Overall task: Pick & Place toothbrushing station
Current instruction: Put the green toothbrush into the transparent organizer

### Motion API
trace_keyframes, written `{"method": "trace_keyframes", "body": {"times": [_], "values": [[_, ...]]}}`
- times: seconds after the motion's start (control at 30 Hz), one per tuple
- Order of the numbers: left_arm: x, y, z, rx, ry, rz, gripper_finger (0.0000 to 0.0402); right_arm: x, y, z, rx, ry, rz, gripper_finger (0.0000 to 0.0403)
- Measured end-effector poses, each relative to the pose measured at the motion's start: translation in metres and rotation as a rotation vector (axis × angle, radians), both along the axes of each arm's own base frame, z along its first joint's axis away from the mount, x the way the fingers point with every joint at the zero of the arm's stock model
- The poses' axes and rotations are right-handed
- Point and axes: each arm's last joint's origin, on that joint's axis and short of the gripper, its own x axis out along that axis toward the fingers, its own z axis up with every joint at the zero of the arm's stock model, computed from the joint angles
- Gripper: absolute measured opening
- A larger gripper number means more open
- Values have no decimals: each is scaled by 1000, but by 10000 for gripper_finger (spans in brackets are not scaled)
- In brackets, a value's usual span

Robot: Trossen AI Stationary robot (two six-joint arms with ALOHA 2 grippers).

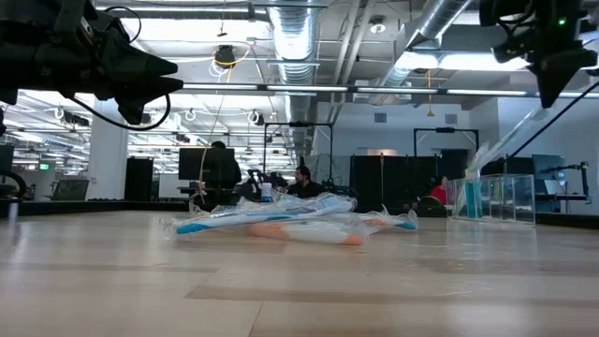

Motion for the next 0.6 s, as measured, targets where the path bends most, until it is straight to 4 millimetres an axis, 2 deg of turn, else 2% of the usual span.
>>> {"method": "trace_keyframes", "body": {"times": [0.3,0.6], "values": [[0,0,0,0,0,0,140,-15,2,5,-27,-26,-26,0],[0,0,0,-3,0,0,140,-19,-1,5,-9,-23,-63,0]]}}
